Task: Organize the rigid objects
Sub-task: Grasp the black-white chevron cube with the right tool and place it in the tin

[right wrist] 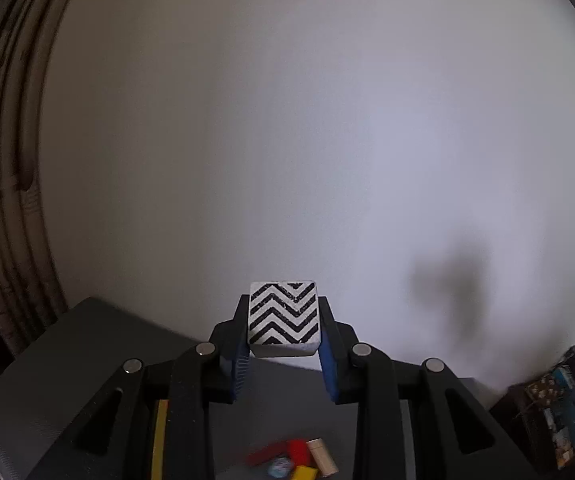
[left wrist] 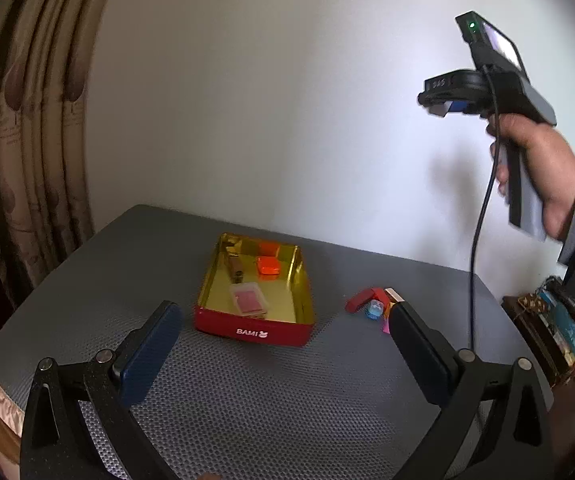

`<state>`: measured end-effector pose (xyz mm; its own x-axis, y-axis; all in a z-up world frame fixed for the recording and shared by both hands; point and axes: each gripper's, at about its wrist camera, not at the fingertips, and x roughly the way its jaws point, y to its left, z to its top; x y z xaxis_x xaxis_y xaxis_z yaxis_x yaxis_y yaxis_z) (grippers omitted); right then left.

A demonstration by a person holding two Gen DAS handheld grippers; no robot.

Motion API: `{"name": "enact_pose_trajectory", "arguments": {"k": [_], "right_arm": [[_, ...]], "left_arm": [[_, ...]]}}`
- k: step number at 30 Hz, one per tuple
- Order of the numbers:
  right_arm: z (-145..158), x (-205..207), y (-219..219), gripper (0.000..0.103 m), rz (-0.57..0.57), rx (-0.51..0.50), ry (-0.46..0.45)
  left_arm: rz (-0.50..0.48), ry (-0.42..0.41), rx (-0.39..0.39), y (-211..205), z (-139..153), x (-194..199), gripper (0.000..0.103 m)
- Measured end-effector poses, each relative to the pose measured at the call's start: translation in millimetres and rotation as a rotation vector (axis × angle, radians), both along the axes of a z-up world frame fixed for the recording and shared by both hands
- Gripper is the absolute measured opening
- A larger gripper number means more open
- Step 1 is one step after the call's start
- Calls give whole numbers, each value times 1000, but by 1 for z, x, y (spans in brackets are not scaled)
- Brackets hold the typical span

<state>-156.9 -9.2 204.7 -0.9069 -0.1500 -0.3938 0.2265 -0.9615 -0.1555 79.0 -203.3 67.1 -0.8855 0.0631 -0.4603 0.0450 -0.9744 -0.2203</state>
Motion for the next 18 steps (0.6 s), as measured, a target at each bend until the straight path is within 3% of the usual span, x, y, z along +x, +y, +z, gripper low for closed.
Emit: {"name": "enact_pose_trajectory", "arguments": {"k": [9,18], "right_arm": [[-52,-8,-75,29,78,34,-86],[-124,-14,-120,30,141,78,-179]], "left_arm": [[51,-23,-17,-25,-14,-4,102],[100,-74,-10,-50,-35,-13,102]]}}
